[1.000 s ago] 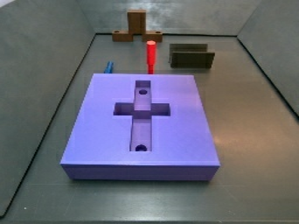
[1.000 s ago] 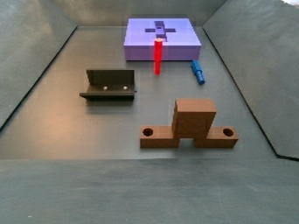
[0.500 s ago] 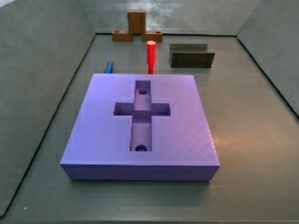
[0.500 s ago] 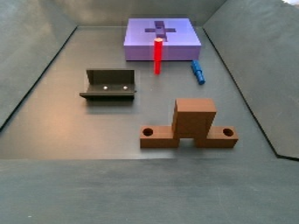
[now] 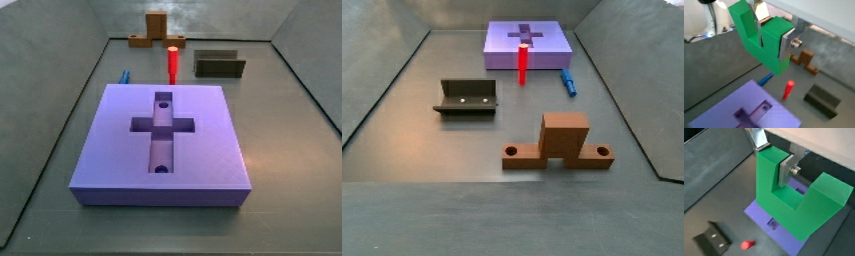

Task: Pick up the green object. Move up. Place the green object on the fixture. Regrasp the green object. Move to above the board. Insert the green object.
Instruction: Move to above the board, then insert the green object.

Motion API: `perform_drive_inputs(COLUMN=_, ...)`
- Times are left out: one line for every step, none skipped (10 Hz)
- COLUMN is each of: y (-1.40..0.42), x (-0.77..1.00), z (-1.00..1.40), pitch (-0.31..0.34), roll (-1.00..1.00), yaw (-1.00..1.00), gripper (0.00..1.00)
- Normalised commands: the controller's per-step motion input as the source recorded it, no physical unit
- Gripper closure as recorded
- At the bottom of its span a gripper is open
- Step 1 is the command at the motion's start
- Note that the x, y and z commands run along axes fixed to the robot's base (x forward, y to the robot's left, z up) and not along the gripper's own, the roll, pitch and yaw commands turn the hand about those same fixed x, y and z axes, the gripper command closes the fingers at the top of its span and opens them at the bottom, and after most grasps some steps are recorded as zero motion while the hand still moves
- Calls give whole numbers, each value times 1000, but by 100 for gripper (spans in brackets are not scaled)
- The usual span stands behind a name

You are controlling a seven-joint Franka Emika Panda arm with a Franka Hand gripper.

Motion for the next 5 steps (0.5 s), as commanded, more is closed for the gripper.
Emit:
perform_drive_inputs(y=-18, x=-113, z=10, pitch=9, roll=-750, yaw=42, gripper=100)
perform_drive_inputs(y=3, x=-85, z=8, pitch=-22, roll=-474, yaw=19, gripper=100)
perform_drive_inputs(y=2, x=-58, z=-3, pitch=-31, roll=-311, yaw=11, gripper=100)
perform_drive_inputs(y=0, x=0, z=-266, pitch=0, roll=-323, yaw=17, gripper=100)
perform_drive_inputs(y=0, x=60, z=-254, pitch=0, roll=-341, yaw=0, gripper=100)
